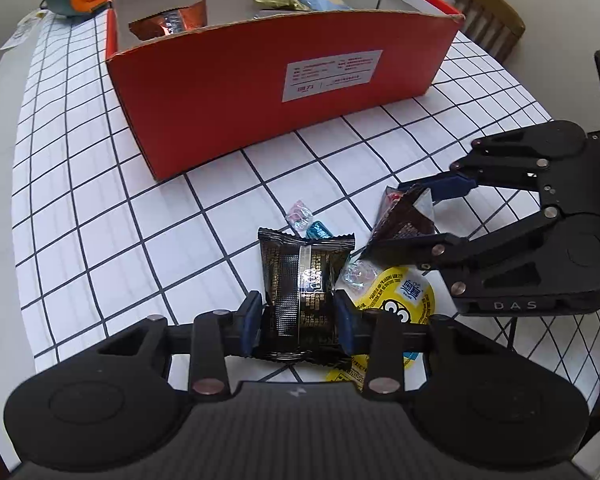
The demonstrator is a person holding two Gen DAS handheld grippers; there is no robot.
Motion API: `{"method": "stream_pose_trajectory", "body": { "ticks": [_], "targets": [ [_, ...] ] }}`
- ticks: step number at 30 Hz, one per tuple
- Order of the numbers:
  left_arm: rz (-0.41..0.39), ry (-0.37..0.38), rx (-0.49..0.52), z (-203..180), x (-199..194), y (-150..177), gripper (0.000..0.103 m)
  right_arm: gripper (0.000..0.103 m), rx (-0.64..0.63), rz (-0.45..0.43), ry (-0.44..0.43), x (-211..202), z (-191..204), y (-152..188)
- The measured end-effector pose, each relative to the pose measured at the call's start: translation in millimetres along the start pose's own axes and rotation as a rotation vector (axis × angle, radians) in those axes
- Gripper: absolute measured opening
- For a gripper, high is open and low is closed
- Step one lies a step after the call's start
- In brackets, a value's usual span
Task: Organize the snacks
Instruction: 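Grasp the black bag with left tool while right tool grasps dark brown bag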
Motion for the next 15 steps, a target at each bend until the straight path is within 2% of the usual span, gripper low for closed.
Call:
{"method": "stream_pose_trajectory", "body": {
  "ticks": [8, 15],
  "targets": [
    [-0.023, -0.041, -0.077, 1, -5, 4, 0.034, 0.034, 0.063, -0.024, 0.036, -12, -2, 5],
    [-0.053, -0.06, -0.152, 4, -20, 11, 0.034, 0.031, 0.125, -0.064, 0.062, -28, -4, 9]
  ]
}}
Point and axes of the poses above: each gripper's, at about its wrist camera, not at the fingertips, and x roughly the way its jaws point, z to its left, y to its underside, the point moved 3 cm from there along x, roughly the way its jaws point, and after that the axes turned 6 degrees about -y, right-handed, at the moved point
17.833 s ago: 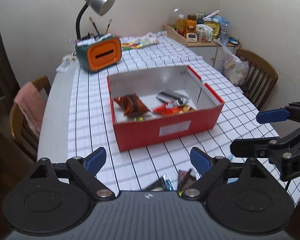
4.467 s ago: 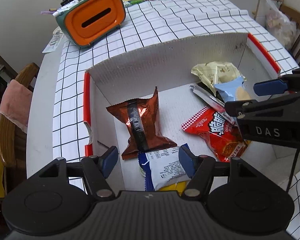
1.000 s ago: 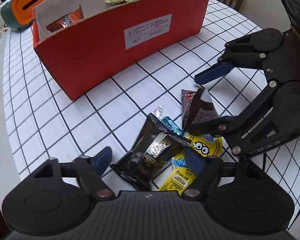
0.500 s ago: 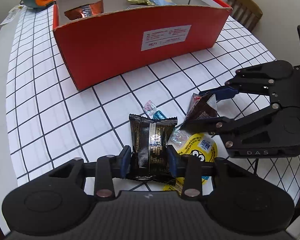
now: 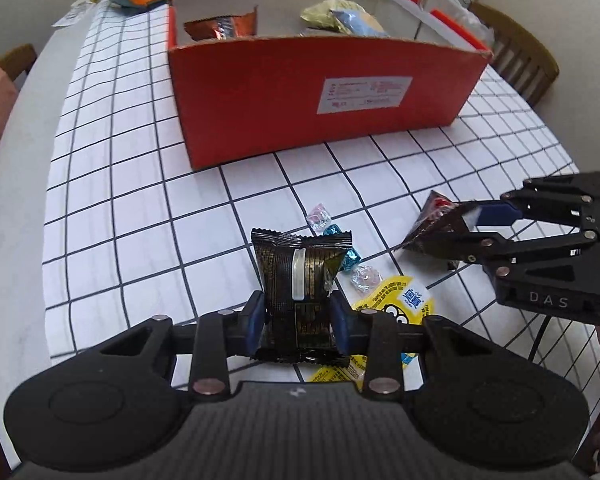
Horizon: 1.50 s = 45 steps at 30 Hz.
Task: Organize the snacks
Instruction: 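Grasp the black bag with left tool while right tool grasps dark brown bag, then lift both held bags off the table toward the red box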
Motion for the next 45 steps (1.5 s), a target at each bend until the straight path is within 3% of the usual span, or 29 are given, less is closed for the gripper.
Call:
{"method": "stream_pose_trajectory", "body": {
  "ticks": [8, 12, 18, 19, 21, 22, 23, 24, 25, 36, 45],
  "targets": [
    [-0.061, 0.019, -0.041, -1, -29, 5, 0.033, 0.024, 0.044, -0.08, 0.0, -28, 1, -3],
    [-0.049, -0.021, -0.011, -5, -27, 5, 0.033, 0.025, 0.017, -0.06, 0.01, -28, 2, -2],
    [-0.026, -0.009, -0.014, -3, -21, 5, 0.033, 0.031, 0.04, -0.035, -0.009, -24, -2, 2],
    [-0.023, -0.012, -0.013, -4, -20, 5, 0.033, 0.035, 0.047, -0.035, -0.013, -22, -3, 2],
    [-0.02, -0.02, -0.016, -4, -20, 4, 0.035, 0.056, 0.065, -0.051, -0.015, -22, -5, 2],
    [-0.023, -0.024, -0.017, -4, -19, 4, 0.045, 0.083, 0.075, -0.068, -0.005, -23, -5, 2],
    [-0.026, -0.031, -0.017, -4, -19, 4, 0.052, 0.099, 0.081, -0.092, -0.001, -25, -6, 2],
    [-0.031, -0.035, -0.017, -4, -19, 3, 0.066, 0.097, 0.081, -0.103, -0.003, -24, -6, 2],
    [-0.036, -0.032, -0.017, -5, -18, 3, 0.072, 0.097, 0.078, -0.084, -0.014, -20, -7, 1],
    [0.007, -0.09, -0.025, -7, 10, -6, 0.073, 0.09, -0.006, 0.018, 0.012, 20, -10, -5],
    [0.022, -0.086, -0.045, -4, 20, -5, 0.071, 0.071, -0.036, 0.055, 0.0, 34, -11, -6]
  ]
}}
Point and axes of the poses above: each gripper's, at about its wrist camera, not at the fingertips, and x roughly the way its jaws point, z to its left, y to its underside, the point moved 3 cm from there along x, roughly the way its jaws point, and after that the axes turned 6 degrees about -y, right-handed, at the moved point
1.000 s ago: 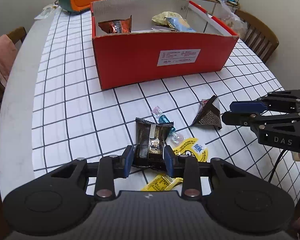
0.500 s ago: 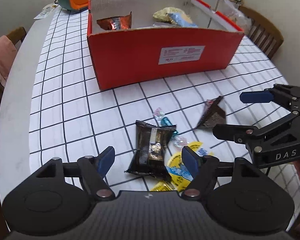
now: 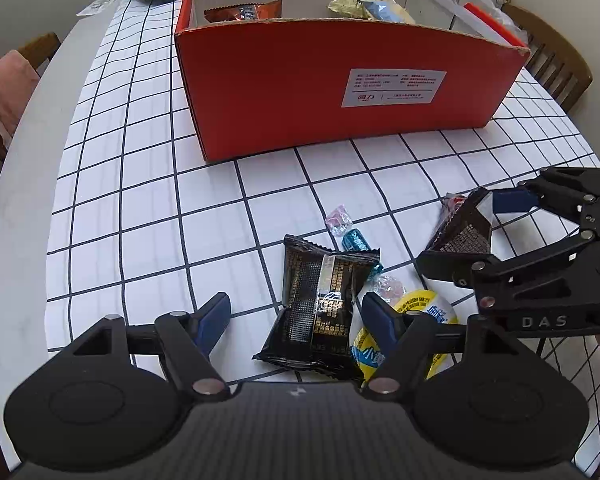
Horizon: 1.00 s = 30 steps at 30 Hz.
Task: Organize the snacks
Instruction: 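Lift both held bags off the table toward the red box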
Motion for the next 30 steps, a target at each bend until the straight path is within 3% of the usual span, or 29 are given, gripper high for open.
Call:
{"method": "stream_pose_trajectory", "body": {
  "ticks": [5, 7, 16, 30],
  "targets": [
    [0.011, 0.018, -0.007, -2, 3, -1, 0.047, 0.053, -0.047, -0.006, 0.008, 0, 5, -1],
    [0.008, 0.011, -0.005, -3, 3, 0, 0.038, 0.05, -0.06, -0.007, 0.006, -1, 5, 0],
    [-0.003, 0.021, -0.06, 3, 0, 1, 0.034, 0.037, -0.037, -0.043, 0.002, -10, 4, 2],
    [-0.048, 0.025, -0.066, 4, -37, 5, 0.034, 0.033, 0.026, -0.116, -0.001, -51, 13, 1]
  ]
}}
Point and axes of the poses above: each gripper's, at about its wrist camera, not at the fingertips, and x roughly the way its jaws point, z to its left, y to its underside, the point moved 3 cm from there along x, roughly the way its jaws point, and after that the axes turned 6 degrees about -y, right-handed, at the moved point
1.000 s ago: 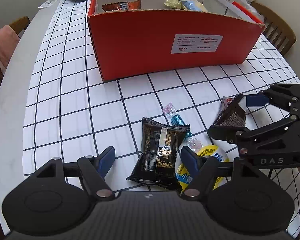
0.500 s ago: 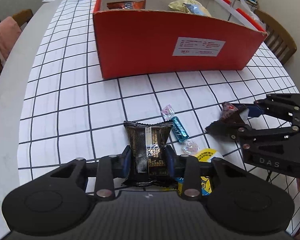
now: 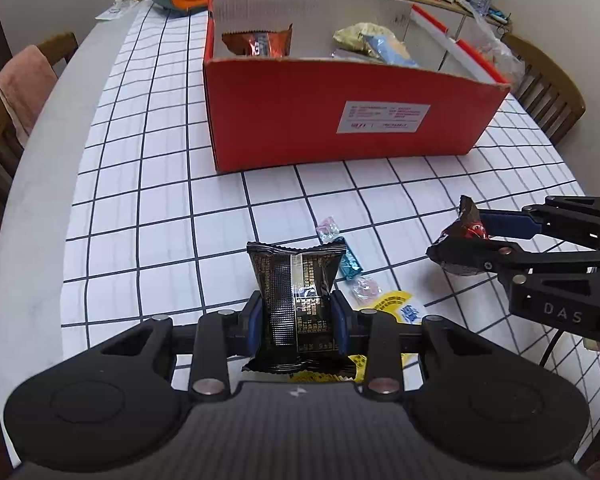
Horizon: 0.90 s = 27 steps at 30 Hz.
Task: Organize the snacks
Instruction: 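Lift both held bags off the table toward the red box, then lower both held bags into the red box and open both tools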
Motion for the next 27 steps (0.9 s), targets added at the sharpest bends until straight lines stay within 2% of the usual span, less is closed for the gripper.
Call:
{"method": "stream_pose_trajectory", "body": {
  "ticks": [7, 13, 27],
  "targets": [
    [-0.043, 0.001, 0.021, -5, -25, -3, 0.034, 0.033, 0.017, -0.051, -0.015, -25, 9, -12],
    [-0.087, 0.005, 0.026, -7, -43, -20, 0.034, 0.033, -0.003, -0.108, -0.017, -47, 14, -34],
    [-0.184, -0.022, 0.037, -11, -59, -90, 0.034, 0.032, -0.035, -0.193, 0.025, -54, -12, -104]
  ]
}}
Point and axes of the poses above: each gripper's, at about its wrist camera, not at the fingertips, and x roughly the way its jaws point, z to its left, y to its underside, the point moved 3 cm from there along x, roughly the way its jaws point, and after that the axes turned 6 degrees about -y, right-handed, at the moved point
